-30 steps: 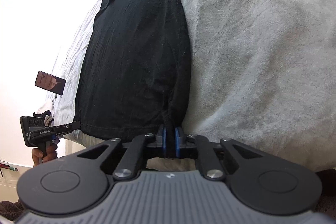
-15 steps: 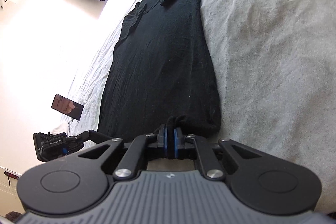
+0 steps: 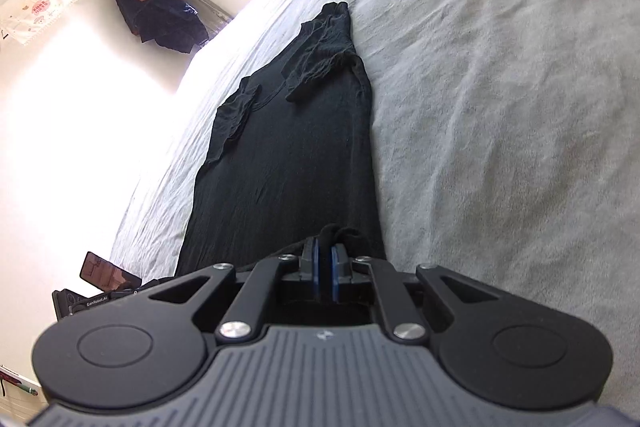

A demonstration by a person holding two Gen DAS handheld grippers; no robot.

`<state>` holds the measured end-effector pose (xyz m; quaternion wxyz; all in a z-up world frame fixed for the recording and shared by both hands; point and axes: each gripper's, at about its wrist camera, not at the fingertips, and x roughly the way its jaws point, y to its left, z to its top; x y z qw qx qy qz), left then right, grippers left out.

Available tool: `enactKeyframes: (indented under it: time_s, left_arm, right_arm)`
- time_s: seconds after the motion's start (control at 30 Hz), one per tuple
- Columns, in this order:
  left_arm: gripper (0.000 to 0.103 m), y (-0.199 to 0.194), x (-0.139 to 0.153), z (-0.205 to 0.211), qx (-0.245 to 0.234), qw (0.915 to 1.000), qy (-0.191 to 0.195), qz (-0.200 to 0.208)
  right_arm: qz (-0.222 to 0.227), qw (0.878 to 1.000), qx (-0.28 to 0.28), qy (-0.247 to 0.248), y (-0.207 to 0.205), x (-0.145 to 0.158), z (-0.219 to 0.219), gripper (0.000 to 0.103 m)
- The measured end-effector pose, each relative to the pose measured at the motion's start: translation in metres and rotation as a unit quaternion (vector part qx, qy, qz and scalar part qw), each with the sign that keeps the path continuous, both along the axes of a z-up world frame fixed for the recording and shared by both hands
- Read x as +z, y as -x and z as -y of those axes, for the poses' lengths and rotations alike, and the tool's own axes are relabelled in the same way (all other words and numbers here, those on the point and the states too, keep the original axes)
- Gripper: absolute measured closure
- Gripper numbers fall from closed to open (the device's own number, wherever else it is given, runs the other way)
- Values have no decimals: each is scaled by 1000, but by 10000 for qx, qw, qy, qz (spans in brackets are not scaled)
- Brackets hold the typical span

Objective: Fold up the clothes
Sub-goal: 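Close both grippers on the shirt hem, then lift the hem with both grippers and fold it toward the collar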

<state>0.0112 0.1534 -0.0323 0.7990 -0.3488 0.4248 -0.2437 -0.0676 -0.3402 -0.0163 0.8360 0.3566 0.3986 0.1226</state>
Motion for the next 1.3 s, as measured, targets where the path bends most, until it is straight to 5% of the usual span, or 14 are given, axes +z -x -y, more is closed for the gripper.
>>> enactKeyframes:
  time_s: [0.63,0.8,0.93,1.07,1.17,1.23,1.3]
  left_arm:
    - [97,-67,-23,9,482,9988,58,-40]
    - [96,-72,-29,7,474,9985,268,-31]
    - [93,-76,-29,1,672,9964,517,-10]
    - [75,-79,-26,-10,1056,9925,614,76]
    - [66,-80,-15,-14,1104,9926,406,288]
    - [62,-80,-9,-14,1083,9928,226,449]
    - [59,-81,-3,-12,1024,9930,9,595]
  right_arm:
    - [79,9985,-518,-132,-79,-23,14,94]
    - [24,9964,-634,-568,-81,-32,22,94]
    - [-11,9882,-919,-1227,-80,-35,35,90]
    - [224,9817,-1197,-1467,-79,-30,45,88]
    - [391,9850,-1149,-1223,-80,-20,44,80]
    - [542,9880,-1157,-864,-79,-11,42,60]
    - [716,9894,-1157,-513,-78,-3,39,59]
